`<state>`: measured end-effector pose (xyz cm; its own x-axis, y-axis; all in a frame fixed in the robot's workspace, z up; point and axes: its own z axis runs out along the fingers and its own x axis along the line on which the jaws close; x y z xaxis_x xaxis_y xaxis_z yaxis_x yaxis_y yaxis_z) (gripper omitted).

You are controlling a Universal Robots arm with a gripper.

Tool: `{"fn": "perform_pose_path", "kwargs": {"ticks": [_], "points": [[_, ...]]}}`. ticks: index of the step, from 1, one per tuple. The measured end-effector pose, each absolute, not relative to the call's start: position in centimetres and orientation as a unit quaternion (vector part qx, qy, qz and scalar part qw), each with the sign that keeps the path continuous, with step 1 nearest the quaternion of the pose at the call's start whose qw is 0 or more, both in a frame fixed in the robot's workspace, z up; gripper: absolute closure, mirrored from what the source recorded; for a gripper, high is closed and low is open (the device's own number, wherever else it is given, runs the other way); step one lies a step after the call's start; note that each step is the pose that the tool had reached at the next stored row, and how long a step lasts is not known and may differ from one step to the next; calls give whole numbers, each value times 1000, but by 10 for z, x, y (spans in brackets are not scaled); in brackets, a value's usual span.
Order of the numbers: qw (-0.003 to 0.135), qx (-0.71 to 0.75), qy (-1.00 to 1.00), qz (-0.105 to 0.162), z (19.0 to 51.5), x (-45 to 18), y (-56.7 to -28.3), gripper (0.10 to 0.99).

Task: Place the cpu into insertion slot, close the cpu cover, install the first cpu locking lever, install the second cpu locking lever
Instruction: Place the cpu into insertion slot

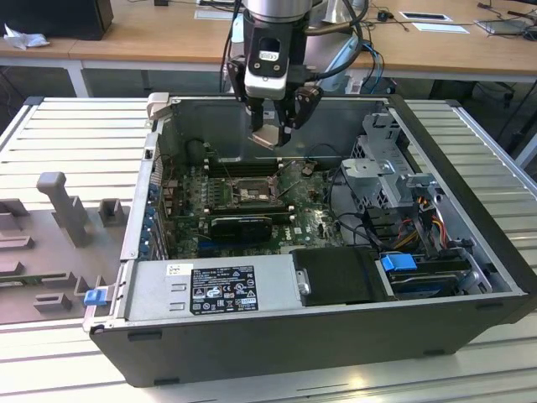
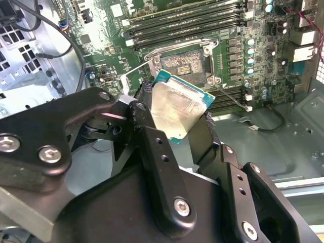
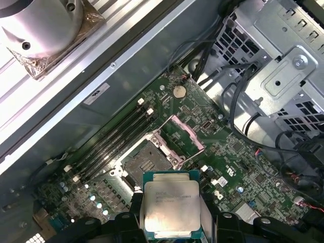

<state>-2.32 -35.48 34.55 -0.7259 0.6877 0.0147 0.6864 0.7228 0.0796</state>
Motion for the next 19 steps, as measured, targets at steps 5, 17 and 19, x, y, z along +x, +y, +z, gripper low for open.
{"fn": "perform_pose_path", "kwargs": {"ticks": [5, 17, 19], "points": [[8, 383, 923, 40, 345, -23, -355, 557], [10, 419, 907, 39, 342, -23, -355, 557], [10, 424, 905, 39, 342, -23, -355, 557]]}}
